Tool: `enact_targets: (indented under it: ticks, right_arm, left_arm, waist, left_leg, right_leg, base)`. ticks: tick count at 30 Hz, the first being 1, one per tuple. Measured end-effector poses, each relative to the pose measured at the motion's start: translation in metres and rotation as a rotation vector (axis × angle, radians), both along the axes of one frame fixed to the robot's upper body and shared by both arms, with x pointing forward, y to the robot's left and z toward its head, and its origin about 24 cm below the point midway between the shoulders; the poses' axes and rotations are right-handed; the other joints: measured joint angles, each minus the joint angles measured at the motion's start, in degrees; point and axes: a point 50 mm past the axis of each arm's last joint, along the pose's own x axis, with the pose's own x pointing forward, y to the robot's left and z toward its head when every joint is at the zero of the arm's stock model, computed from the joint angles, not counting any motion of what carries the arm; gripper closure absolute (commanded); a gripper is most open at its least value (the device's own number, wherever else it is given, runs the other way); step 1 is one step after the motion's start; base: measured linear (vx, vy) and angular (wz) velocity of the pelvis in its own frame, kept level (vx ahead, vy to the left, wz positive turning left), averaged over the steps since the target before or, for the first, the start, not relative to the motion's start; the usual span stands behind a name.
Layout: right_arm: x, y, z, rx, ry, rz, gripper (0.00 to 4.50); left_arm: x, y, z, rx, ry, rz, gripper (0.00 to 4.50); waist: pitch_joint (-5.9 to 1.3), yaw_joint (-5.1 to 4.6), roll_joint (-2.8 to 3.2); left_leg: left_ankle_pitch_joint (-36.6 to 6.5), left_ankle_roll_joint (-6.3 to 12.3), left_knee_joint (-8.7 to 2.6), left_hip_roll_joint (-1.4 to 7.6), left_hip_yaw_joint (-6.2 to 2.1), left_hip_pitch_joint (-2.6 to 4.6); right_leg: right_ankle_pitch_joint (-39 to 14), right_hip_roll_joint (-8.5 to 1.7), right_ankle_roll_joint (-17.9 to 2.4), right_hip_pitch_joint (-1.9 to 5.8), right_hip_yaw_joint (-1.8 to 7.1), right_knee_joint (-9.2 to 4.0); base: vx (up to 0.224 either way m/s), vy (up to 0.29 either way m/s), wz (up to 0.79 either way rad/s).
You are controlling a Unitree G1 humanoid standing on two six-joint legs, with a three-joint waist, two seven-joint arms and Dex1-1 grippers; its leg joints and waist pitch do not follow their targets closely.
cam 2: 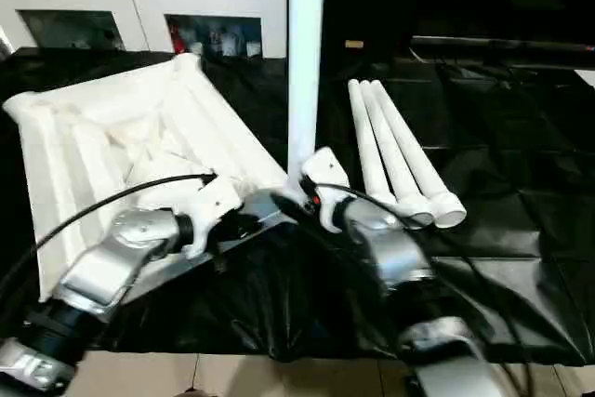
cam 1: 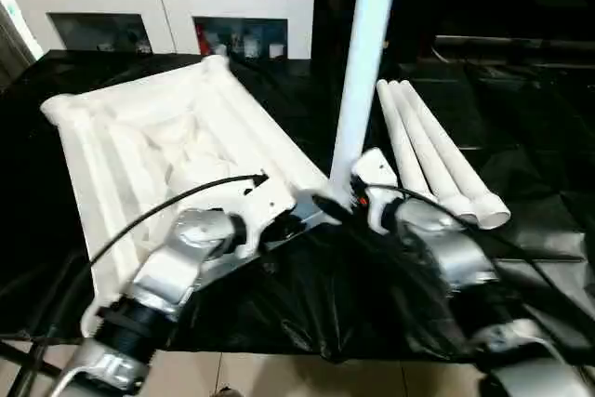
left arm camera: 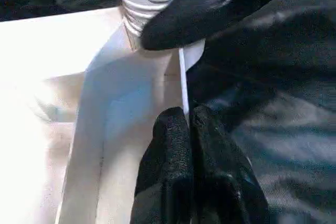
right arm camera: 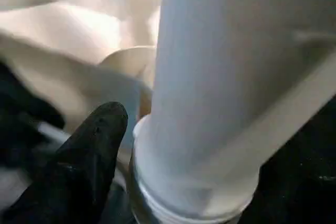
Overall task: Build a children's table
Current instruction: Rotate leg to tighten
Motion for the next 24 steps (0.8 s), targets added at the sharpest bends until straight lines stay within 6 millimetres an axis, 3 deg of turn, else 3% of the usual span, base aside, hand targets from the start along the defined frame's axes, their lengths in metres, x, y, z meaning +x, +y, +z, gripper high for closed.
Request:
enact_targets:
  ticks: [4,8,9,12,15,24]
  right_arm:
    - [-0.008,-0.005,0.003,-0.013,0.032,0.12,0.77]
    - [-0.013,-0.006,0.005,-0.038,0.044,0.191,0.77]
    - [-0.013,-0.007,0.005,-0.041,0.044,0.191,1.05]
    - [-0.014,-0.006,0.004,-0.049,0.047,0.204,1.12]
    - [-0.015,-0.006,0.005,-0.071,0.045,0.223,1.54]
    - [-0.02,-0.005,0.005,-0.063,0.065,0.242,1.75]
  left_arm:
    - [-0.006,0.009,0.001,-0.003,0.024,-0.079,4.5]
    - [-0.009,0.015,0.002,0.027,0.029,-0.143,4.5]
    - [-0.01,0.015,0.002,0.03,0.029,-0.149,4.5]
    - [-0.01,0.016,0.001,0.031,0.029,-0.156,4.5]
    - [-0.01,0.018,0.001,0.034,0.026,-0.169,4.5]
    - [-0.01,0.021,0.001,0.041,0.038,-0.195,4.5]
  waist:
    - [0.0,0.72,0.0]
    - [0.0,0.75,0.0]
    - [0.0,0.75,0.0]
    - [0.0,0.71,0.0]
    - [0.0,0.71,0.0]
    - [0.0,0.75,0.0]
  left_leg:
    - [0.0,0.01,-0.02,0.01,0.01,0.01]
    - [0.0,0.01,-0.01,0.0,0.02,0.01]
    - [0.0,0.01,-0.01,0.0,0.03,0.01]
    - [0.0,0.0,-0.01,0.01,0.03,0.02]
    - [0.0,0.0,-0.01,0.01,0.03,0.02]
    - [0.01,0.0,0.04,0.01,0.03,0.06]
  right_leg:
    - [0.0,0.0,0.0,0.0,0.0,-0.02]
    - [0.0,-0.01,-0.01,0.01,0.0,-0.02]
    - [0.01,-0.01,-0.01,0.01,0.0,-0.02]
    - [0.01,0.0,-0.01,0.01,0.0,0.0]
    - [0.01,0.0,-0.01,0.02,0.0,0.01]
    - [0.01,-0.01,-0.01,0.03,0.0,0.1]
  base:
    - [0.0,0.0,0.0]
    - [0.0,0.0,0.0]
    - [0.0,0.0,0.0]
    - [0.0,0.0,0.0]
    - [0.0,0.0,0.0]
    - [0.0,0.0,0.0]
